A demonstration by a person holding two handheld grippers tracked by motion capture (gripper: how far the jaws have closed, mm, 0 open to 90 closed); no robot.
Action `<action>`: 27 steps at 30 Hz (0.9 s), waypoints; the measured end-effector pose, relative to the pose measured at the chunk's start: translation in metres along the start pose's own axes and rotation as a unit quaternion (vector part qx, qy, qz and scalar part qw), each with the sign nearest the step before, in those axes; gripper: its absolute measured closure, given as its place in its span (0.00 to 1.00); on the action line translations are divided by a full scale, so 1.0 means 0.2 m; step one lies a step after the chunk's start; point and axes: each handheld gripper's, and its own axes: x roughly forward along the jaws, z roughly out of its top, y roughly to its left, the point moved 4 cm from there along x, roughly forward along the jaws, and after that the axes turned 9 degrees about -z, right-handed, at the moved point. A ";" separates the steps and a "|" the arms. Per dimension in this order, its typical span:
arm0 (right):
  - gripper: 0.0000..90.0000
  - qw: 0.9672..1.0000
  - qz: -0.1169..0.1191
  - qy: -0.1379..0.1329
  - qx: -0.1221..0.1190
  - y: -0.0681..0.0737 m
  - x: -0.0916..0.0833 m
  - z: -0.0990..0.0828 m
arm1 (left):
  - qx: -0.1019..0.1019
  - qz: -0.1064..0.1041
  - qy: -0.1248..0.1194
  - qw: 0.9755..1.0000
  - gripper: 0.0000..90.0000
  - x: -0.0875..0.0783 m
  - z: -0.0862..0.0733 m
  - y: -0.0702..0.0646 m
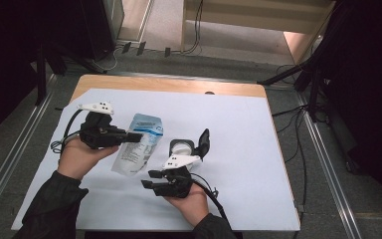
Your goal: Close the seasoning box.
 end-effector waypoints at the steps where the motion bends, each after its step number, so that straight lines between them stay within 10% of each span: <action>1: 0.65 1.000 0.000 -0.006 -0.002 0.00 -0.01 0.00 | 0.001 0.002 -0.002 1.000 1.00 0.00 0.00 0.01; 27: 0.59 1.000 -0.021 0.005 -0.011 -0.15 -0.33 -0.05 | -0.034 0.057 -0.035 0.997 1.00 -0.10 -0.02 0.21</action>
